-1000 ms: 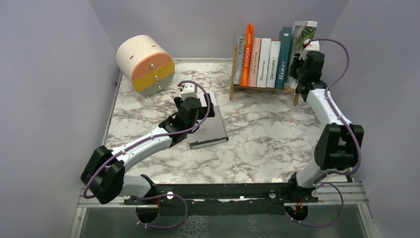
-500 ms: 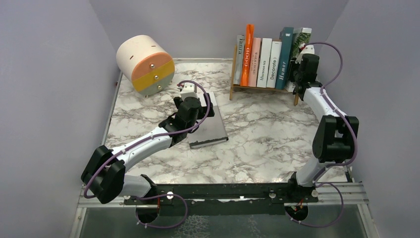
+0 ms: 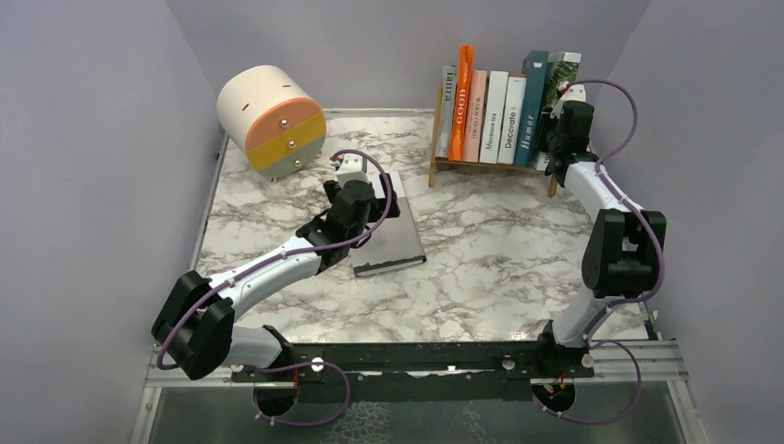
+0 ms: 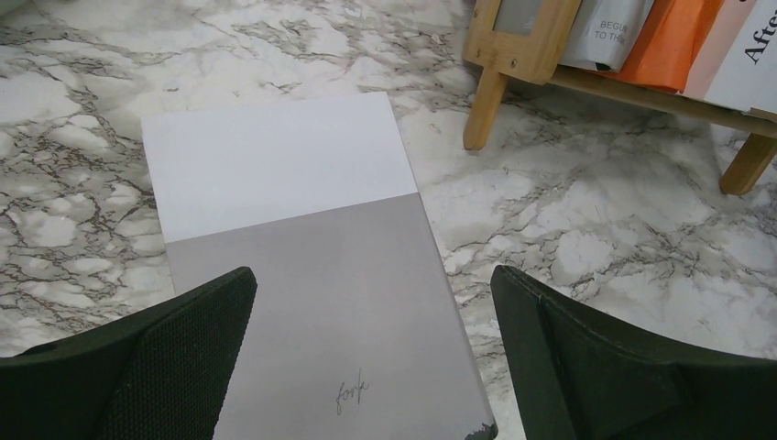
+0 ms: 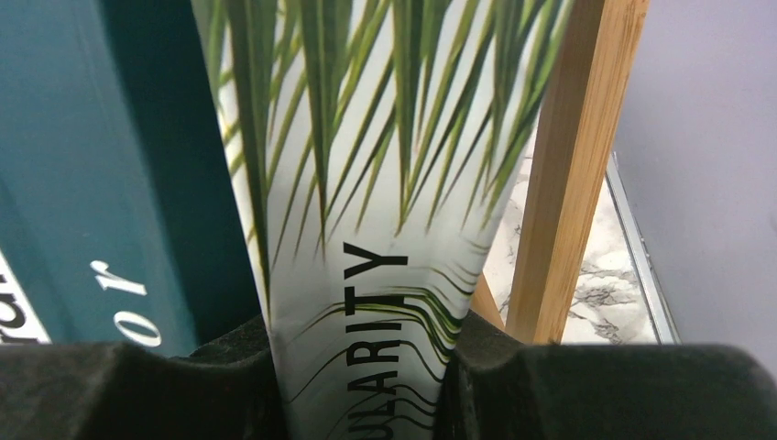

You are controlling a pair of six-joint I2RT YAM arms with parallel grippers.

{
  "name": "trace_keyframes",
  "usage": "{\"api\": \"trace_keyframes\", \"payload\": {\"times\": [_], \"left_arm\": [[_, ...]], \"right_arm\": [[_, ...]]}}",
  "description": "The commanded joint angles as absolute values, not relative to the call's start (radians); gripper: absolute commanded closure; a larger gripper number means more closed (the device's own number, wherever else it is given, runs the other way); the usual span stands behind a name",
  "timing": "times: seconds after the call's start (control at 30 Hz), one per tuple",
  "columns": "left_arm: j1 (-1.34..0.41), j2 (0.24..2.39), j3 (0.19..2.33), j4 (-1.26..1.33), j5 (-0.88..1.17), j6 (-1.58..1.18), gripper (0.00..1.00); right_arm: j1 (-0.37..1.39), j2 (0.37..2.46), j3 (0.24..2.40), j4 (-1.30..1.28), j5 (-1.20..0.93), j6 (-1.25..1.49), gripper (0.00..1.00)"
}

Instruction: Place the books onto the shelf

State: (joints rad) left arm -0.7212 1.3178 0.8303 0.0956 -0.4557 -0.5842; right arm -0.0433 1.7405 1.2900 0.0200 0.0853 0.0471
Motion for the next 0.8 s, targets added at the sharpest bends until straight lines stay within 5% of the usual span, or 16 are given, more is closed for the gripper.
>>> {"api": "trace_keyframes", "payload": {"times": [0.0,0.17,0.5,0.77], "left_arm": [[-0.715,1.324,0.85,0.113,-0.431,-0.575,0.02],[-0.71,1.324,0.849,0.115,-0.428,-0.575,0.02],[-0.704,1.317,0.845,0.115,-0.426,-0.574,0.02],[-0.701,1.31,0.838,0.122,-0.418,-0.574,0.02]], "right_arm": [[-0.041,1.778,1.323,0.053,0.058,0.074,0.99],[-0.041,1.786,1.336,0.048,0.049,0.089,0.93],[-0.041,1.748,1.335,0.043,0.042,0.119,0.51],[-0.041,1.697,1.331,0.031,0.051,0.136,0.41]]}}
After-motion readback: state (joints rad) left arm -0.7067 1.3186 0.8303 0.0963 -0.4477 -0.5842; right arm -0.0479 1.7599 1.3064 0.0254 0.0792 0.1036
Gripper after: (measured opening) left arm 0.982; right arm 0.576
